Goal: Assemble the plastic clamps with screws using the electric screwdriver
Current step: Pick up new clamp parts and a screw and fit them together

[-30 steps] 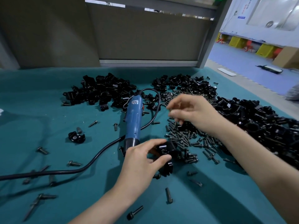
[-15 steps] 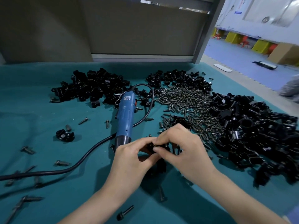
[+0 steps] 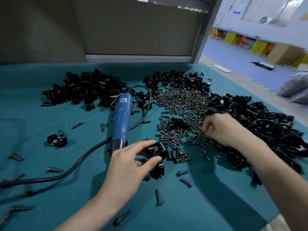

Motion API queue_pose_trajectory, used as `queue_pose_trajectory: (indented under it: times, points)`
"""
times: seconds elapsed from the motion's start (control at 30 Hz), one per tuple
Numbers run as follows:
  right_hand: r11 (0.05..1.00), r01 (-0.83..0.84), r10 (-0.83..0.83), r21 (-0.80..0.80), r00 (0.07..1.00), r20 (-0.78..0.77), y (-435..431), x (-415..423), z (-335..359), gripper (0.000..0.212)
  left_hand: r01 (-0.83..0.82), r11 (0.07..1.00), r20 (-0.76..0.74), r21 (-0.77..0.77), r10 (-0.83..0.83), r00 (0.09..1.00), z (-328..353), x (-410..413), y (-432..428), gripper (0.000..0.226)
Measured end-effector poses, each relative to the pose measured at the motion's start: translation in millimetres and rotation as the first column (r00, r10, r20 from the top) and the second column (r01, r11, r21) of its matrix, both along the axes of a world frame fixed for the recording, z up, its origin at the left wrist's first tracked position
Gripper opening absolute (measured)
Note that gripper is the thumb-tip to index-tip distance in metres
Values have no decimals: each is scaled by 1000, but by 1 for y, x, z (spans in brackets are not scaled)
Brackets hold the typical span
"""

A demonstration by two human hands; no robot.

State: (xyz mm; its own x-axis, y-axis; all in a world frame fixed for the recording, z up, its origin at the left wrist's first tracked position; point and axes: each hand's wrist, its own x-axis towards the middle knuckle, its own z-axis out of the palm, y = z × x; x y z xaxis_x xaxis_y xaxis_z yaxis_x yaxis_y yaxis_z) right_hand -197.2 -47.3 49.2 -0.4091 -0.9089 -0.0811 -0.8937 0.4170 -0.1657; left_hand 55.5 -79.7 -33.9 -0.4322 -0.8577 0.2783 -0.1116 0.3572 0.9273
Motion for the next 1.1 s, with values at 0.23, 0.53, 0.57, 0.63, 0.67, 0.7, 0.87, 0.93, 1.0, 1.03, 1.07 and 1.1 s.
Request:
queue_pose_trajectory:
  times: [0.23, 0.53, 0.57, 0.63, 0.67, 0.7, 0.87, 0.93, 1.0, 1.03, 1.07, 1.1]
  points:
    - [966, -59, 83, 250, 993, -87, -7, 1, -9, 21, -2, 1000, 30, -7, 2, 1000, 0, 0, -1, 41]
    - [953, -92, 88, 290, 996, 27, -2, 1, -13, 35, 6, 1000, 32, 4, -6, 999, -1, 0, -1, 39]
    - [960, -107, 101, 260, 994, 38, -1, 0, -14, 35, 8, 1000, 33, 5, -8, 999, 0, 0, 0, 39]
    - [978, -161, 151, 133, 985, 86, 1, 1, -12, 29, 10, 1000, 34, 9, -10, 999, 0, 0, 0, 38]
    - [979, -197, 189, 51, 973, 134, 2, 3, -10, 24, 10, 1000, 33, 5, -10, 999, 0, 0, 0, 36]
    - [973, -227, 229, -35, 950, 213, 3, 7, -7, 21, 10, 1000, 31, -1, -10, 999, -1, 0, 0, 34]
    - [875, -130, 433, -466, 639, 635, 8, 46, -9, 24, 6, 1000, 13, -18, -6, 1000, -1, 0, -1, 31]
    - [845, -99, 473, -525, 595, 650, 7, 59, -16, 23, 5, 1000, 3, -26, -5, 1000, 0, 0, -1, 30]
    - [842, -109, 471, -529, 628, 619, 5, 66, -22, 20, 1, 999, 9, -37, -1, 1000, 0, -1, -2, 29]
    - [843, -116, 465, -525, 648, 603, 4, 67, -24, 19, 2, 999, 10, -34, -1, 1000, -1, -1, -2, 29]
    - [844, -117, 459, -524, 663, 592, 3, 66, -25, 19, 3, 1000, 10, -28, -3, 1000, -1, -2, -2, 29]
    - [842, -119, 458, -527, 674, 580, 3, 66, -27, 19, 5, 1000, 9, -22, -5, 1000, -1, -2, -2, 29]
